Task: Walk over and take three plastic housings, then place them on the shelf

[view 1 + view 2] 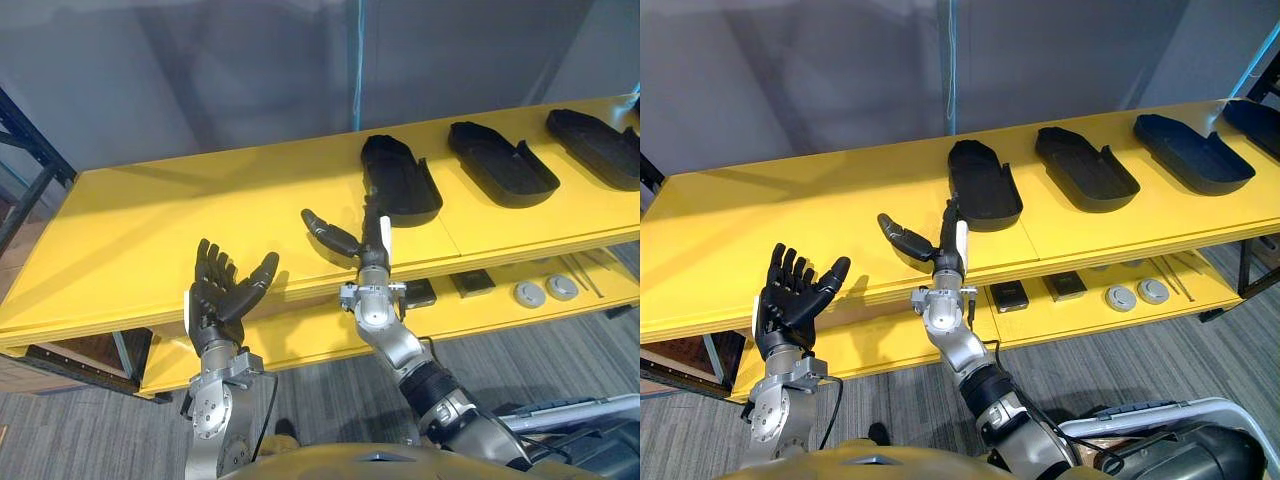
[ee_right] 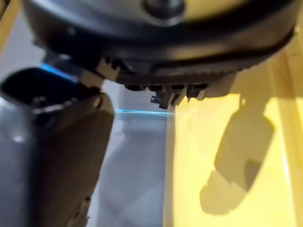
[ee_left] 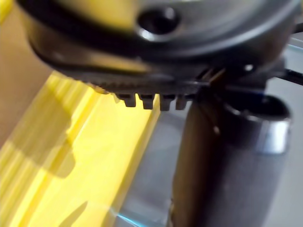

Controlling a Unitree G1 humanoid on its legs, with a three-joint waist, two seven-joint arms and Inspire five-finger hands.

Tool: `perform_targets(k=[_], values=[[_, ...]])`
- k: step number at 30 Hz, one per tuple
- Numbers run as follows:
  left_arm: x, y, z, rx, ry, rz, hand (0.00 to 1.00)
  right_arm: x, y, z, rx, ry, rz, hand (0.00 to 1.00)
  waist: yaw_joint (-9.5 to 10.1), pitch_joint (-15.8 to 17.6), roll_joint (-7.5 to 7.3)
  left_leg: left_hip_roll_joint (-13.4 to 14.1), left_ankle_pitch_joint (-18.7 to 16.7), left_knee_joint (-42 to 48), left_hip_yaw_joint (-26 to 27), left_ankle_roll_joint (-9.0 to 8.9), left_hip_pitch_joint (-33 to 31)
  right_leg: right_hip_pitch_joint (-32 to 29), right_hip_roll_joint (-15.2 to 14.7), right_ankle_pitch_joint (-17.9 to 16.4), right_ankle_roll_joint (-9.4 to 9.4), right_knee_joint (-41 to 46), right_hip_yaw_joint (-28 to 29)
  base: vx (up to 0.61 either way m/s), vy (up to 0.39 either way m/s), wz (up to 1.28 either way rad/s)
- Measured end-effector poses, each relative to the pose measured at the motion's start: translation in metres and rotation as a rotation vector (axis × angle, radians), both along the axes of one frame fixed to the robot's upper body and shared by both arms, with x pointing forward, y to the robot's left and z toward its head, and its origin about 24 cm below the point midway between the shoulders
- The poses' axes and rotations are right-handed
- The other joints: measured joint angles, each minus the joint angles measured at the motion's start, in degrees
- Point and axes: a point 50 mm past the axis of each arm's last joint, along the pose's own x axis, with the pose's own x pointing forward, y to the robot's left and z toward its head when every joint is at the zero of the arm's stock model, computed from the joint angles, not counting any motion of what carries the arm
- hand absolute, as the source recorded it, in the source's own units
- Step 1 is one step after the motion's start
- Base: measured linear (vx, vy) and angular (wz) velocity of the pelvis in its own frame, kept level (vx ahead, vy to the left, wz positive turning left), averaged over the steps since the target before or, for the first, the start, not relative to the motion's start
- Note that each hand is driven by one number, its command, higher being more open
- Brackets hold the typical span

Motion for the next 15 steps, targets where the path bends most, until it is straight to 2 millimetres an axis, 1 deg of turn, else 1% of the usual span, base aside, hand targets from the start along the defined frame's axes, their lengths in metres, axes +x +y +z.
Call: perform_targets(k=[3, 7, 9, 10, 13, 14, 15], values=[[0.000, 0.000, 0.000, 0.000, 0.000, 0.000, 1.00, 0.000, 0.000, 0.000, -0.001, 0.000, 0.028, 1.00, -0.03, -0.1, -0.05, 0.0, 0.0, 0.0, 0.0, 0.00, 0.0, 0.0, 0.0, 0.0, 0.00, 0.0, 0.0, 0.00, 0.000, 0.00], [0.001, 0.001, 0.001, 0.005, -0.004, 0.008, 1.00, 0.000, 0.000, -0.001, 0.012, -0.014, 0.157, 1.00, 0.00, -0.1, -0.17, 0.0, 0.0, 0.0, 0.1, 0.01, 0.0, 0.0, 0.0, 0.1, -0.03, -0.1, 0.0, 0.00, 0.000, 0.00], [0.003, 0.003, 0.002, 0.011, -0.007, 0.020, 1.00, -0.004, 0.001, 0.003, 0.041, -0.036, 0.223, 1.00, 0.01, -0.2, -0.20, 0.1, 0.0, 0.0, 0.2, -0.01, 0.0, 0.0, 0.1, 0.2, -0.04, -0.4, 0.1, 0.00, 0.000, -0.02], [0.006, 0.005, 0.005, 0.020, -0.020, 0.036, 1.00, -0.014, 0.002, 0.014, 0.057, -0.104, 0.302, 1.00, 0.02, -0.2, -0.34, 0.1, 0.0, 0.0, 0.3, -0.04, -0.3, -0.1, 0.2, 0.4, -0.11, -0.9, 0.1, 0.00, 0.000, 0.00], [0.007, 0.012, 0.008, 0.047, -0.031, 0.071, 1.00, -0.030, 0.006, 0.035, 0.149, -0.201, 0.424, 1.00, -0.19, -0.4, -0.62, 0.2, -0.1, 0.0, 0.4, -0.17, -0.5, -0.4, 0.3, 0.5, -0.14, -0.9, 0.2, 0.00, 0.000, -0.02], [0.007, 0.017, 0.010, 0.071, -0.038, 0.101, 1.00, -0.041, 0.006, 0.051, 0.209, -0.272, 0.493, 1.00, -0.32, -0.9, -1.11, 0.4, -0.2, 0.0, 0.6, -0.30, -0.5, -0.5, 0.4, 0.5, -0.17, -0.9, 0.3, 0.00, 0.000, -0.06], [0.007, 0.018, 0.011, 0.073, -0.044, 0.113, 1.00, -0.045, 0.005, 0.057, 0.229, -0.299, 0.512, 1.00, -0.34, -1.1, -1.35, 0.4, -0.3, 0.0, 0.8, -0.37, -0.5, -0.6, 0.5, 0.5, -0.18, -0.9, 0.4, 0.00, 0.000, -0.07]])
